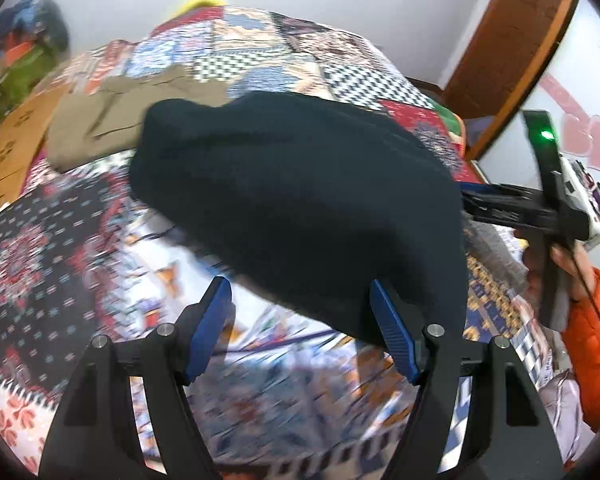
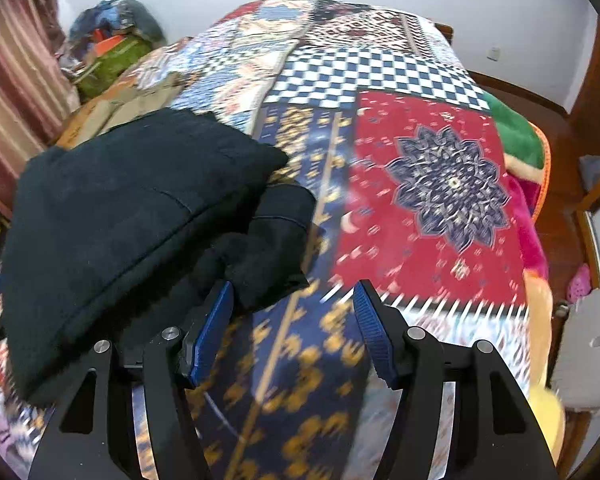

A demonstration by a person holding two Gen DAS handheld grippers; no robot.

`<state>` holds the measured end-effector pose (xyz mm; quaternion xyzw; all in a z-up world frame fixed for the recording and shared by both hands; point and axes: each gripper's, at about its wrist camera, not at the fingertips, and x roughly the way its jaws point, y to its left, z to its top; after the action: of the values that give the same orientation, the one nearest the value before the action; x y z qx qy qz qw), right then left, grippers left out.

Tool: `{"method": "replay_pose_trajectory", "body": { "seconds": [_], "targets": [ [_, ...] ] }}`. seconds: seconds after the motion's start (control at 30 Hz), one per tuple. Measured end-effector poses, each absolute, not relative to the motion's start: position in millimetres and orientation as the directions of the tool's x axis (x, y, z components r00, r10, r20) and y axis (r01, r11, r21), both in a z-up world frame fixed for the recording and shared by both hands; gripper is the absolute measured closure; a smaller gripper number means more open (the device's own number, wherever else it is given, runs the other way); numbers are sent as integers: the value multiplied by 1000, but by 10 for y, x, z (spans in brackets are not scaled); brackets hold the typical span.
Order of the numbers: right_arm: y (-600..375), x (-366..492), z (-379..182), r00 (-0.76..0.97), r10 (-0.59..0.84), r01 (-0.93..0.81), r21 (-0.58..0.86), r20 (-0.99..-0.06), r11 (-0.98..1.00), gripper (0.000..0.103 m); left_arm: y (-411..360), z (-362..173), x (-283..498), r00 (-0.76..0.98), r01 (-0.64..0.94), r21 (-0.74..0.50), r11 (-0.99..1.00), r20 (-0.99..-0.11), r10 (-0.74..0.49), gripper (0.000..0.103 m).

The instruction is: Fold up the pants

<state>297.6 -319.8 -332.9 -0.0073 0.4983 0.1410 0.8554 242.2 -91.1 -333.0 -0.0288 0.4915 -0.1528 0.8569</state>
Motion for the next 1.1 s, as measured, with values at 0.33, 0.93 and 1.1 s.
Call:
{"method": "replay_pose_trajectory", "body": {
  "seconds": [0.33, 0.93, 1.1],
  "targets": [
    [-3428, 2968, -3123, 509, 208, -196, 123, -836, 973, 46, -1285, -3322, 2570, 435, 297, -246, 923, -826, -360, 31],
    [-2707, 2203, -2762, 483, 404, -372, 236, -777, 898, 43, -123, -3046, 3044, 568, 255, -165, 953, -772, -286, 14],
    [-2508, 2231, -3046, 424, 367, -387, 200, -828, 900, 43, -215, -3247, 3265, 465, 341, -293, 893, -773, -431, 15]
  ]
}}
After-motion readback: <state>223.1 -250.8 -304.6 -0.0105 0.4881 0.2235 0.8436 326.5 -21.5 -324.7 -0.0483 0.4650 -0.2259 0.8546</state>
